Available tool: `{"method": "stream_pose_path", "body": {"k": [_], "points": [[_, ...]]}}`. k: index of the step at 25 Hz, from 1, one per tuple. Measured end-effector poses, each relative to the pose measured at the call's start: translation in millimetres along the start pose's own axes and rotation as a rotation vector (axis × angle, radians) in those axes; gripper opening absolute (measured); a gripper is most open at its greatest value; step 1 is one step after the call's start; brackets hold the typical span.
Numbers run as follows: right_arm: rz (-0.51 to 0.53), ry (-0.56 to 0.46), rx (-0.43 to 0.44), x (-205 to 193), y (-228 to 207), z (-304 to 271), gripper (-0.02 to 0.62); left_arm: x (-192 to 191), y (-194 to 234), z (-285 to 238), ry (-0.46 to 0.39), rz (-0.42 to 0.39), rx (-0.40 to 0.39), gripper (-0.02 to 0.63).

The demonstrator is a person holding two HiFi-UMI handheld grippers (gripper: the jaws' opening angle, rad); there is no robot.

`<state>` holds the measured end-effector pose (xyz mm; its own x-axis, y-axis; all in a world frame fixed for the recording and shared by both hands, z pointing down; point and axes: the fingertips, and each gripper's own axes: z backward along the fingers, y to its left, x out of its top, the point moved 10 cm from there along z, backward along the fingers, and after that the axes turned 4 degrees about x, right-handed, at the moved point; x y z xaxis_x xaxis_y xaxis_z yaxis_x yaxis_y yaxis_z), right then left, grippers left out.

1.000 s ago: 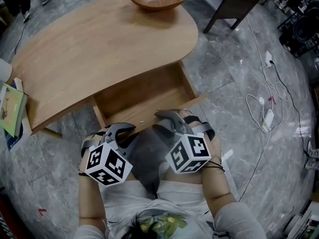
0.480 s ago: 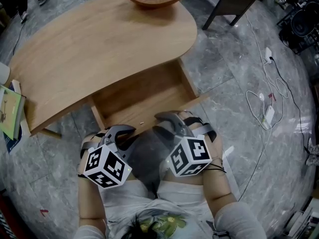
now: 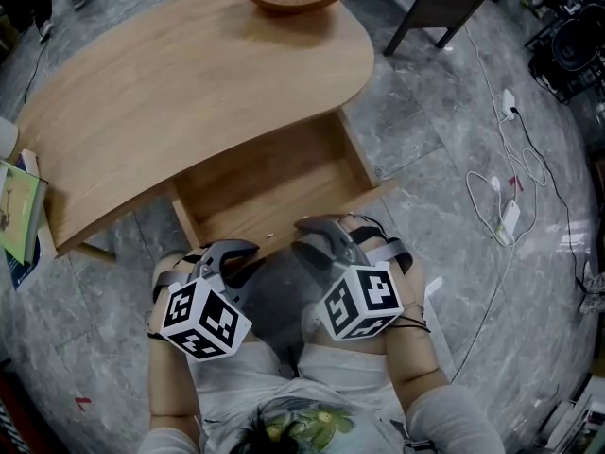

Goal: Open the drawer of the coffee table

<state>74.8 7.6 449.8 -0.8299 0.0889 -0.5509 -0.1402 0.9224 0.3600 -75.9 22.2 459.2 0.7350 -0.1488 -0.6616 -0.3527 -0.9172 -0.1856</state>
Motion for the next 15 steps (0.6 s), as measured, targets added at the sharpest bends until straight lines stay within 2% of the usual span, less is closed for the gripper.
{"method": "stream_pose_path", "body": {"k": [15], "points": [[-0.023,0.019,0.041,-1.7,2.6,2.6,0.133,1.6,-5.1,-2.0,0.016,-0.009,-0.04,0.08]]}}
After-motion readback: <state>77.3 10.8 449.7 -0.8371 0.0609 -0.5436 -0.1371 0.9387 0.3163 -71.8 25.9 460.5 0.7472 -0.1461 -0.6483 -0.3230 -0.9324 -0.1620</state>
